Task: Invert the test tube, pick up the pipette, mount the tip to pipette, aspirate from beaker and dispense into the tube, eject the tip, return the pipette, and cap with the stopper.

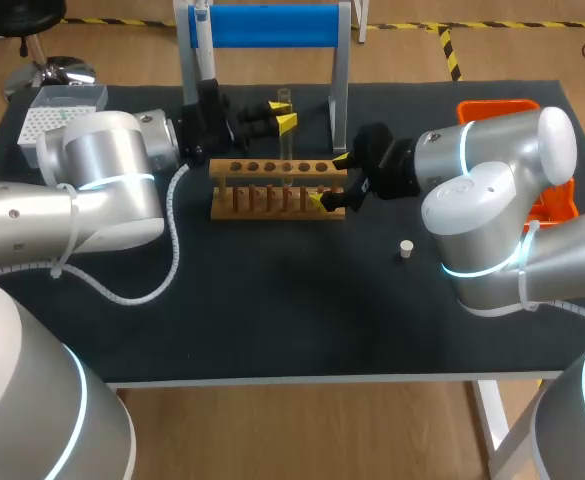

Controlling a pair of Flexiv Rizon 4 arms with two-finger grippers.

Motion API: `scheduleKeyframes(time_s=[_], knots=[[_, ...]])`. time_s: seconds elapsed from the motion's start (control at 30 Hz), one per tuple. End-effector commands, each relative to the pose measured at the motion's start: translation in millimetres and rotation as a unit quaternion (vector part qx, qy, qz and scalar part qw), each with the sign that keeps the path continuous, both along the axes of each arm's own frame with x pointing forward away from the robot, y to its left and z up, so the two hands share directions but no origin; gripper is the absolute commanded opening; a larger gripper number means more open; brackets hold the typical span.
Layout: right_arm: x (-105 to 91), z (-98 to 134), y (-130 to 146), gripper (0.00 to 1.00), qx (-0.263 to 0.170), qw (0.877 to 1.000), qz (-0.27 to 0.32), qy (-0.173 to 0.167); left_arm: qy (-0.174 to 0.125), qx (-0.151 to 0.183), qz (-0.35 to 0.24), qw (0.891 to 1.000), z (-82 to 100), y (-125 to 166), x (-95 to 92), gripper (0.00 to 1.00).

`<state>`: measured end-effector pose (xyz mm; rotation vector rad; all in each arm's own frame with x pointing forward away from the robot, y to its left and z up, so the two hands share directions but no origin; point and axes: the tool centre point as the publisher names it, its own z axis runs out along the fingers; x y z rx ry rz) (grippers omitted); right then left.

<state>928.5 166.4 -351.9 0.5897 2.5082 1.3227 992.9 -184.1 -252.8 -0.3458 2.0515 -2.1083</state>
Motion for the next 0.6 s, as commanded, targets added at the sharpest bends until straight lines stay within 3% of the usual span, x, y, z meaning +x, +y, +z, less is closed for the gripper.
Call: scheduleKeyframes(time_s=[0.03, 0.6], knots=[[0.0, 1.2, -0.6, 1.0, -0.001, 1.0, 0.001, 0.002, 0.0, 0.003, -0.003, 1.0, -2.9, 0.0, 2.4, 0.0], [0.0, 1.2, -0.6, 1.0, -0.001, 1.0, 0.001, 0.002, -0.004, 0.009, -0.005, 1.0, -9.4, 0.0, 2.9, 0.0]])
